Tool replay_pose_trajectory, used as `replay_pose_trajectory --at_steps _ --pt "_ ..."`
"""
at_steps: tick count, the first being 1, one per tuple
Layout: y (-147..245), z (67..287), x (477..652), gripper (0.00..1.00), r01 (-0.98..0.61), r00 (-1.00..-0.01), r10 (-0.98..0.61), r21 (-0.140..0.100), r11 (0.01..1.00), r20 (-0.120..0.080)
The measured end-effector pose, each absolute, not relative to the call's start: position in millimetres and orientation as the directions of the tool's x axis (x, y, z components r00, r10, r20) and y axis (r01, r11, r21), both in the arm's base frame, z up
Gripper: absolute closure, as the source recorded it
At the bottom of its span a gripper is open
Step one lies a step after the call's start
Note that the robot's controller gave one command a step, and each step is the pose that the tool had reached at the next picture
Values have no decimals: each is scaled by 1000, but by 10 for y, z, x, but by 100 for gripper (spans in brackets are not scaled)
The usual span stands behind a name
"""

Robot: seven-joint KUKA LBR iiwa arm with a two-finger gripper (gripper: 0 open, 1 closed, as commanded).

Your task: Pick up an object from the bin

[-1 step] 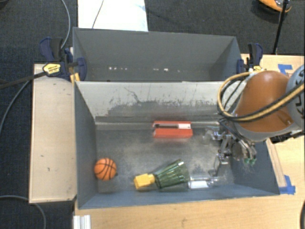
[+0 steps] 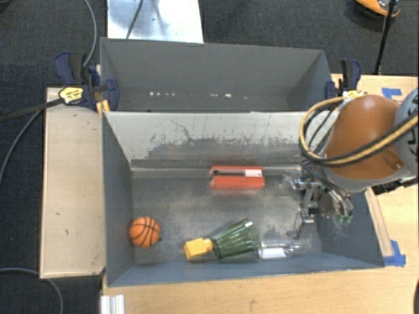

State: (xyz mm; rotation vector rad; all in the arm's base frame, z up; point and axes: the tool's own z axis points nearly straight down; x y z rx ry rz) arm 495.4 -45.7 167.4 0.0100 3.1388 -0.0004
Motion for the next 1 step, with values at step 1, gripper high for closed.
replay_pose_trajectory --at_steps 1 --pt "-17 1148 4977 0 -90 -996 -90 0 996 -4"
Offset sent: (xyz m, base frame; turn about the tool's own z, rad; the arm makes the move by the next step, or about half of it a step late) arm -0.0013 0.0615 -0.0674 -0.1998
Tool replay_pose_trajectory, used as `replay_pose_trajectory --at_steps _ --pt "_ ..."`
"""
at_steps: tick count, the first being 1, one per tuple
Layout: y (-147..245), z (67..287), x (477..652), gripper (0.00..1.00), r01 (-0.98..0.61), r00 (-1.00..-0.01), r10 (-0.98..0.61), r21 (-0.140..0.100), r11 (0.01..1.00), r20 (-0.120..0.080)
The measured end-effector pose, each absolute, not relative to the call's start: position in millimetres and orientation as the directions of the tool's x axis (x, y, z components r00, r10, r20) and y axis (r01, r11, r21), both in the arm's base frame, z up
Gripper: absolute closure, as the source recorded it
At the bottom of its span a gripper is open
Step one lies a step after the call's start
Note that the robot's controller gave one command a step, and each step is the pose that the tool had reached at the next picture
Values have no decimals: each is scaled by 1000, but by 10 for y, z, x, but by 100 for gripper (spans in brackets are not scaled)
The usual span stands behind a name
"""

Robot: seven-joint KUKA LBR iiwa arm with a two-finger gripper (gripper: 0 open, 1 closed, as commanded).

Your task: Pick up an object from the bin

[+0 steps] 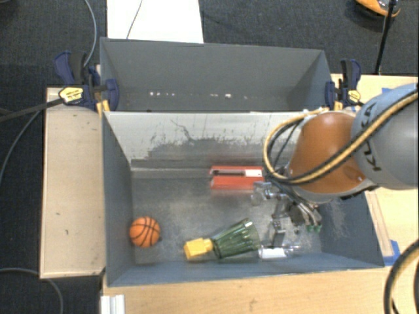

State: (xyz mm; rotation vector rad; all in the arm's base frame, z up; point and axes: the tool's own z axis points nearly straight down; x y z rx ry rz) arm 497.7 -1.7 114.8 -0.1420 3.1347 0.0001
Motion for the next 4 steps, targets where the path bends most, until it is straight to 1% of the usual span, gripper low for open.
replay_pose_trajectory --at_steps 1,2,3,4 --pt "189 864 4942 0 -157 -988 -157 2 988 2" --pt "545 1118 4916 0 -351 -936 -351 -1 936 -6" --pt "842 821 4897 0 -298 -955 -298 1 955 -2" --pt "811 746 5086 100 -521 -854 -521 3 854 -4"
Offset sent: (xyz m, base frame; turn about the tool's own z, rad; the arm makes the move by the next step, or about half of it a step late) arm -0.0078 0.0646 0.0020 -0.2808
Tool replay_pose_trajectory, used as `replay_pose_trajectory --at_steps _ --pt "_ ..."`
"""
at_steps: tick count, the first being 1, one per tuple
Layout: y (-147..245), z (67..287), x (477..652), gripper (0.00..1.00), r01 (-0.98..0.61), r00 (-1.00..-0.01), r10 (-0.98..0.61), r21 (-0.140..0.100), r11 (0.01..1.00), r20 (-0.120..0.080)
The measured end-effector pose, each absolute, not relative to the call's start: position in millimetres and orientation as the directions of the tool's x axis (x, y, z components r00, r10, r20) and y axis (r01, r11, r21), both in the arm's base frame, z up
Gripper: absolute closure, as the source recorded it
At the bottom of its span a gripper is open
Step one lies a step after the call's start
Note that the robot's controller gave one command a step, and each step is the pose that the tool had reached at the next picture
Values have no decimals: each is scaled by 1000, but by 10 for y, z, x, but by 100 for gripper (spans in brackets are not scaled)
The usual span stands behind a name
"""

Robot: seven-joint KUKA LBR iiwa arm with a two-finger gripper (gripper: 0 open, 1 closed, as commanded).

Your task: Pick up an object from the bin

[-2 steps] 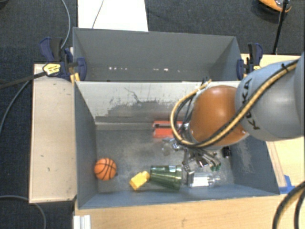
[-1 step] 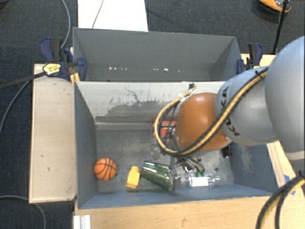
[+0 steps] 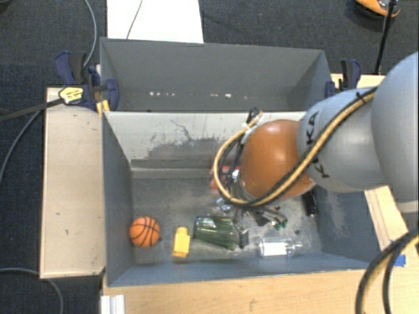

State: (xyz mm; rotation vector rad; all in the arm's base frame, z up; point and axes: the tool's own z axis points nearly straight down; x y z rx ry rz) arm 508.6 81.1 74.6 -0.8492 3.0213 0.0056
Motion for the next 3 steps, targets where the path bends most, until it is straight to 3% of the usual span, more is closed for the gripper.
replay_pose_trajectory --at_steps 3 --pt "801 845 5076 100 -520 -854 -520 2 854 -6"
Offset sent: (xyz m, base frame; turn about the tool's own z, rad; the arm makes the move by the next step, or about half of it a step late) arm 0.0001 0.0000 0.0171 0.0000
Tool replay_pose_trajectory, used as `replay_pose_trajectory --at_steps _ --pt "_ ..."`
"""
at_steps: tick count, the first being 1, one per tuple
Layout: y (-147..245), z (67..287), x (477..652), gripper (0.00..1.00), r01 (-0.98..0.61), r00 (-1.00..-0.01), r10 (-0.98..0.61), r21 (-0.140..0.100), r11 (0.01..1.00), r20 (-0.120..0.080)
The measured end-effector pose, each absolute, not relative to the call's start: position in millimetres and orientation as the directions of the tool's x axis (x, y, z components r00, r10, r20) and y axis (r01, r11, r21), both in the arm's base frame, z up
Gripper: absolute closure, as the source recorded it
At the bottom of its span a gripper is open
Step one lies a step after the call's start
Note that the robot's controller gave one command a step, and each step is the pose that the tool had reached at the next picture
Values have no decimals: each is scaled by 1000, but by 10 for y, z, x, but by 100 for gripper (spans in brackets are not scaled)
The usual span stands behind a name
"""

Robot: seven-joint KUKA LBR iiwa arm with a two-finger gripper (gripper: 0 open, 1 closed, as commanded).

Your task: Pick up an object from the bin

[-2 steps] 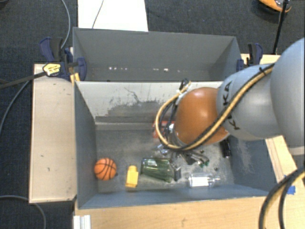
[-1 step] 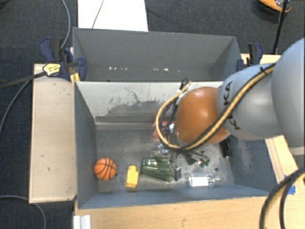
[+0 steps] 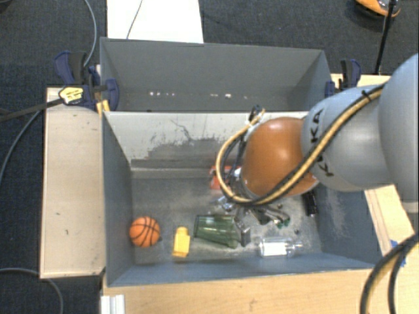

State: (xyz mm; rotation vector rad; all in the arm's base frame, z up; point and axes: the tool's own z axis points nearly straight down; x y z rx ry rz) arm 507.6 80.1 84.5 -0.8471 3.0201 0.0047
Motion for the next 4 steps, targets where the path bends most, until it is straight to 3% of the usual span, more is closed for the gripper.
replay_pose_trajectory --at_steps 4 --pt "797 1288 5083 100 -516 -856 -516 1 856 -7"
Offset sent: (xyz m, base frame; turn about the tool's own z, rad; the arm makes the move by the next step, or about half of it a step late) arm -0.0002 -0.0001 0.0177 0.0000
